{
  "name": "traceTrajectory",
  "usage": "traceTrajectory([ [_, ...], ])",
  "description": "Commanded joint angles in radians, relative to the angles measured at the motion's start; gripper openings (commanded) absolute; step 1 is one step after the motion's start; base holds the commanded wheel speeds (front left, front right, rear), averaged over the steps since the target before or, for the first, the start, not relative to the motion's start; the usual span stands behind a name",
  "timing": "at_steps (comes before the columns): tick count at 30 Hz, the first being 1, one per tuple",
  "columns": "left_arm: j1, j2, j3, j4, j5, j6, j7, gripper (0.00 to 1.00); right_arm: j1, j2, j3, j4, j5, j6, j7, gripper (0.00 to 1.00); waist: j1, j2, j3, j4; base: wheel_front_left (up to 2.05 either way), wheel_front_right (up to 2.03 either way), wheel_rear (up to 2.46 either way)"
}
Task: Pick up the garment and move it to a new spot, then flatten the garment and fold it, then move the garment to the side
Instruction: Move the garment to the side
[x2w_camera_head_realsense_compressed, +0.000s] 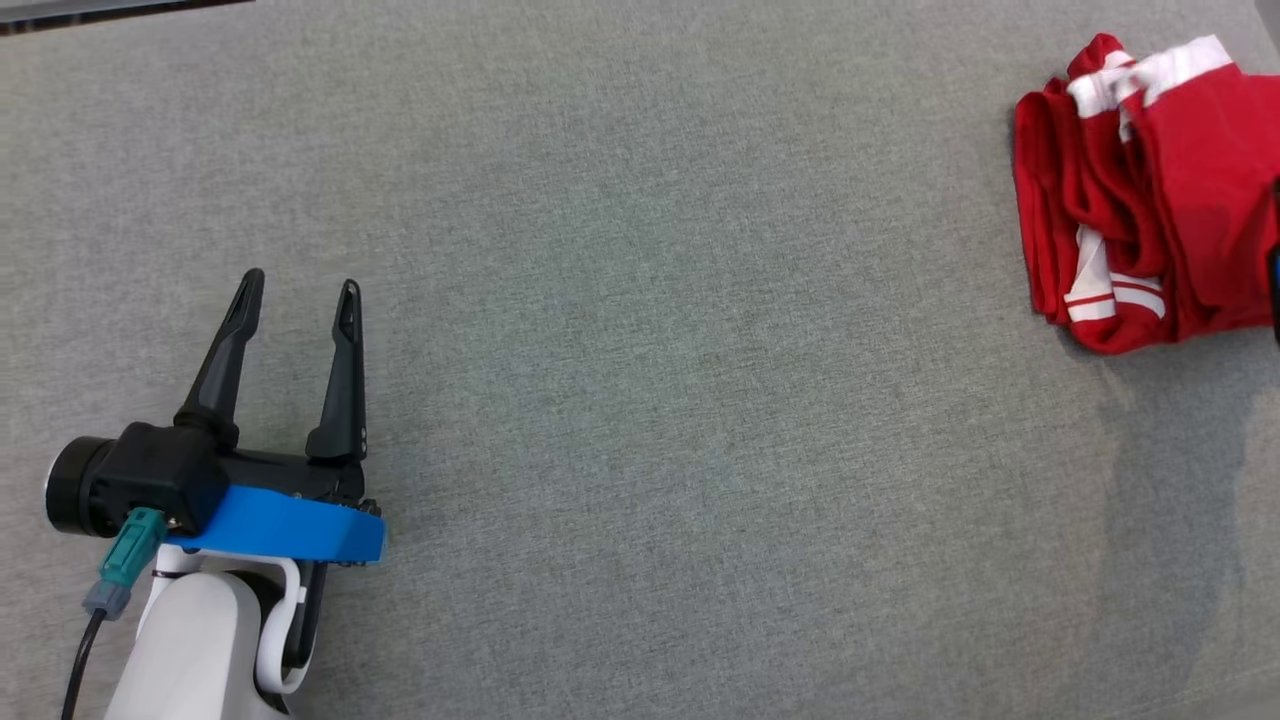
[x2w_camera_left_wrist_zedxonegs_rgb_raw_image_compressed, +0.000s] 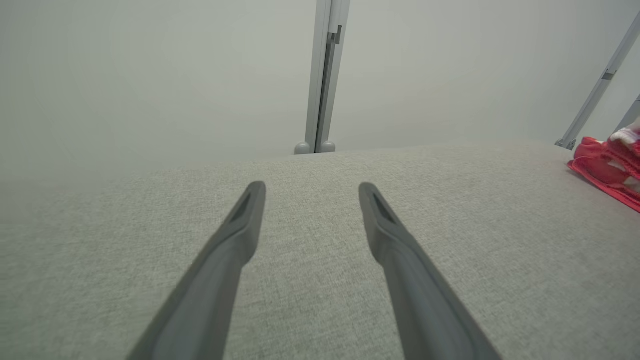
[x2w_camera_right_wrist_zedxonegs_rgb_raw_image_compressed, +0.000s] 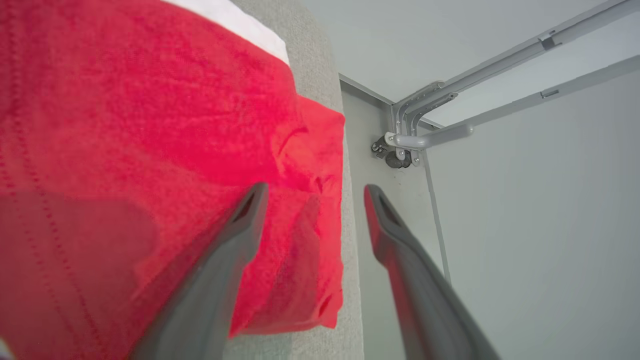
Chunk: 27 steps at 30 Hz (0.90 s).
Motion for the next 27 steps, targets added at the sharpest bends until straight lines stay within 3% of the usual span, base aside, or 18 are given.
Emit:
traceTrajectory([
  [1,-0.002,0.005,0.001,0.002,-0.003,0.004,-0.002,1.00,0.012,0.002,-0.013,0.002,-0.014,0.000,-0.004,1.00,0.0000,0.0000,-0.008,0.004,0.00,0.00,0.00],
  [5,0.019,-0.005,-0.003,0.021,-0.011,0.008,-0.011,1.00,0.053,0.060,-0.118,0.004,-0.038,0.000,-0.024,1.00,0.0000,0.0000,-0.046,0.019,0.00,0.00,0.00],
  [11,0.063,-0.031,0.005,0.066,-0.036,0.021,-0.035,1.00,0.161,0.176,-0.247,-0.070,0.033,0.000,-0.137,1.00,0.0000,0.0000,-0.143,0.053,0.00,0.00,0.00],
  [18,0.143,-0.055,0.023,0.113,-0.064,0.032,-0.058,1.00,0.386,0.263,-0.213,-0.304,0.186,0.000,-0.247,1.00,0.0000,0.0000,-0.265,0.106,0.00,0.00,0.00],
  [27,0.237,-0.063,0.052,0.133,-0.080,0.033,-0.068,1.00,0.721,0.351,-0.169,-0.690,0.288,0.000,-0.223,1.00,0.0000,0.0000,-0.364,0.164,0.00,0.00,0.00],
])
